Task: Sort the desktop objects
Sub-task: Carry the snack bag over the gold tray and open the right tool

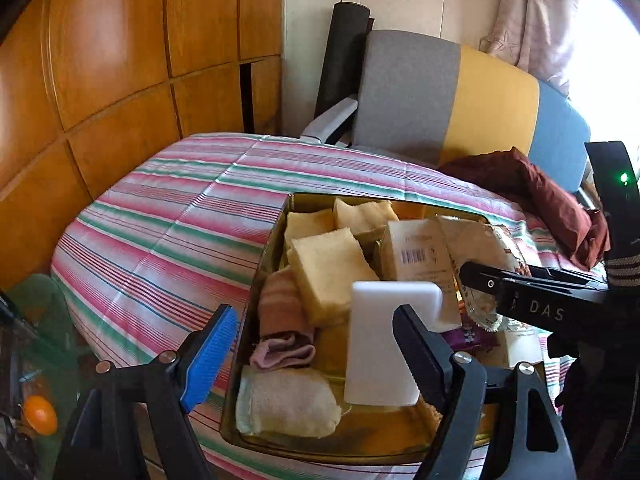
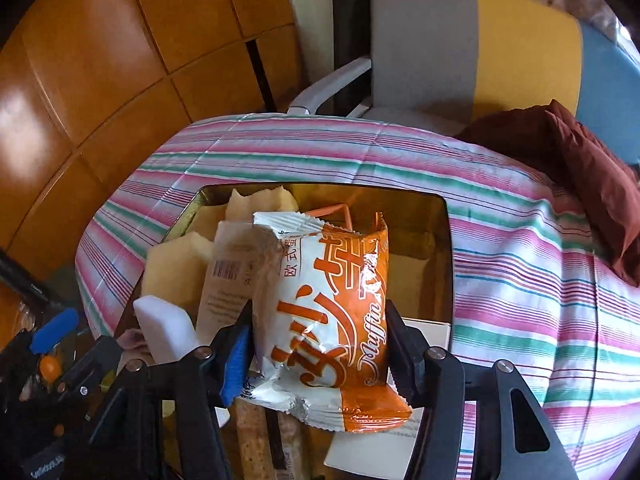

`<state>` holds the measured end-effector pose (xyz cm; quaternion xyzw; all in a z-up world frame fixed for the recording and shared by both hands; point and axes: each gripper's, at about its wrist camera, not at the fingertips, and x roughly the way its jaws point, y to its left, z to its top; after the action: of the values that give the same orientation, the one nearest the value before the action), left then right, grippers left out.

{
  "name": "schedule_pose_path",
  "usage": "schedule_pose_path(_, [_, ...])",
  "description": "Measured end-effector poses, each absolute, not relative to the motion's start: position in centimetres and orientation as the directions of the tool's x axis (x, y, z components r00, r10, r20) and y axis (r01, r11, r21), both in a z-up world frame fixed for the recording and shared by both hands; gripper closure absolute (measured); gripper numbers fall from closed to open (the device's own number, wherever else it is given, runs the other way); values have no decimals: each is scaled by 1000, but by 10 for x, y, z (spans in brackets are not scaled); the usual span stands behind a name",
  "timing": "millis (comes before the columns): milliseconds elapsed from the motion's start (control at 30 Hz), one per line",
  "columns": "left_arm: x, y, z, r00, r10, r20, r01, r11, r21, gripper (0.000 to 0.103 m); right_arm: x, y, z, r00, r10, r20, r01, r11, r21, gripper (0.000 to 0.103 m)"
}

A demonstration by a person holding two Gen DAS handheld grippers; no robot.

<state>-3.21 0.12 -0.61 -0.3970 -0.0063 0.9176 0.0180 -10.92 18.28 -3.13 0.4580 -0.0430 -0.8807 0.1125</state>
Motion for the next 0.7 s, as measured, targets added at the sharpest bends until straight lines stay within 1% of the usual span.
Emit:
schedule_pose_path(100, [-28, 4, 0, -699, 30, -714, -32, -999, -11, 22, -109, 181, -31, -540, -261, -800, 161, -965, 205, 39])
schedule_pose_path(200, [-25, 6, 4, -708, 13, -706, -27, -1000, 9, 22, -102, 178, -26, -560, -249, -790, 167, -968, 186, 30])
schedule_pose_path(333, [-20, 7, 5, -711, -3, -703, -18, -1000, 23, 22, -88, 178, -13, -600, -246, -761, 179, -969, 172, 28])
schedule_pose_path(433, [-19, 6, 4, -698, 24, -716, -30, -1000, -4, 22, -77, 179, -5, -623, -241, -744, 178, -970, 165, 27])
schedule_pose_path(500, [-18, 5, 3, -695, 18, -719, -19, -1000, -7, 22, -69, 179, -1, -638, -235, -733, 171, -972, 162, 27])
schedule_pose_path(567, [-17, 5, 2, -692, 18, -721, -16, -1000, -11, 28, -61, 180, 1, -651, -228, -724, 165, -974, 158, 26])
schedule_pose_path(633, [-16, 5, 0, -691, 26, -723, -24, -1000, -13, 28, -54, 180, 2, -656, -222, -721, 160, -975, 155, 26])
schedule_pose_path(700, [-13, 6, 0, -699, 35, -715, -33, -999, -16, 33, -50, 179, 0, -655, -219, -724, 160, -976, 150, 26])
